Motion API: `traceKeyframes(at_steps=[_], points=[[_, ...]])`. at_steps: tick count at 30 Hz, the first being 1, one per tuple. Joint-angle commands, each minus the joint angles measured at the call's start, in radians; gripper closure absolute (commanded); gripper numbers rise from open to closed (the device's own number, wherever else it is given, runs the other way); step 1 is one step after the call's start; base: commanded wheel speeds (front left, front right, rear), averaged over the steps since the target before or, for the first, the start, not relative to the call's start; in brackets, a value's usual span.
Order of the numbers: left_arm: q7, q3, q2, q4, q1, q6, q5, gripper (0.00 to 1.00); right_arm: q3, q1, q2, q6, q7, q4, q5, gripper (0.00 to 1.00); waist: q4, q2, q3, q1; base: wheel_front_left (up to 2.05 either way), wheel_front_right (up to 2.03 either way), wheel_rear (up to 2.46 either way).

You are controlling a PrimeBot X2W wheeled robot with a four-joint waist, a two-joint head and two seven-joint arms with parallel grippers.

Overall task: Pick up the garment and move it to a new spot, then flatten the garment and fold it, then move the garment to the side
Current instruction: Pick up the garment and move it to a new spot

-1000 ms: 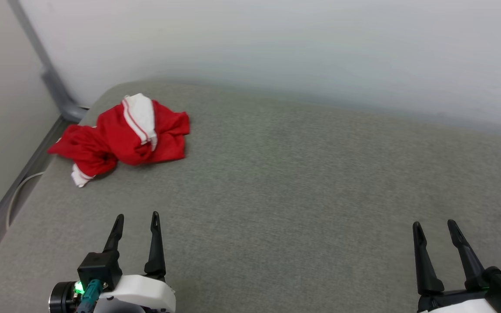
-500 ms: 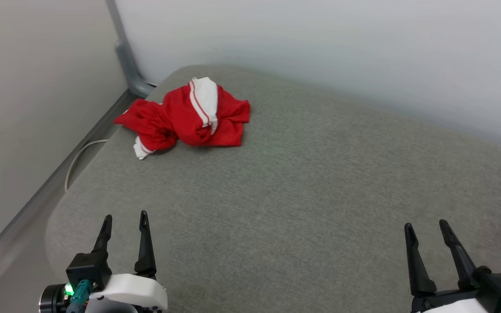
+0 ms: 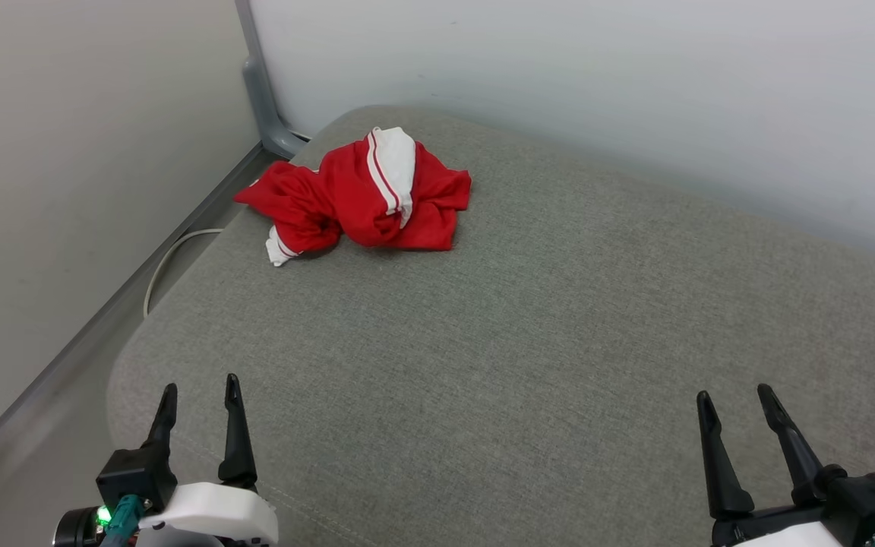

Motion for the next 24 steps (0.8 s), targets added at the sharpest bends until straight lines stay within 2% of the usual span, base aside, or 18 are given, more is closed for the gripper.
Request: traceKeyframes(at_steps=[1,4,9,13,20,24], points=[[-0.003,0.003,0.001,0.002,-0.001,0.000,-0.003,0.00,0.003,-0.010,0.001,0.000,-0.002,0.001,-0.009,0.00,-0.005,0.0000,0.002,0.0000,0.00,0.00,0.00],[-0.003,0.028,0.004,0.006,-0.038,-0.016,0.009,0.00,0.006,-0.011,0.001,0.000,-0.002,-0.003,-0.014,0.00,-0.018,0.0000,0.011,0.0000,0.00,0.00,0.00],[-0.003,0.071,0.032,0.014,-0.146,-0.067,0.024,0.00,0.002,-0.035,0.001,0.000,-0.002,-0.022,-0.044,0.00,-0.056,0.0000,0.058,0.0000,0.00,0.00,0.00],[-0.003,0.094,0.061,0.034,-0.280,-0.094,0.034,0.00,0.002,-0.065,-0.010,0.000,-0.002,-0.044,-0.072,0.00,-0.096,0.0000,0.122,0.0000,0.00,0.00,0.00],[-0.003,0.143,0.112,0.122,-0.546,-0.131,-0.014,0.00,0.009,-0.135,-0.057,0.000,-0.002,-0.089,-0.086,0.00,-0.174,0.0000,0.259,0.0000,0.00,0.00,0.00],[-0.003,0.149,0.169,0.203,-0.691,-0.147,-0.041,0.00,0.014,-0.168,-0.077,0.000,-0.002,-0.117,-0.092,0.00,-0.214,0.0000,0.316,0.0000,0.00,0.00,0.00]])
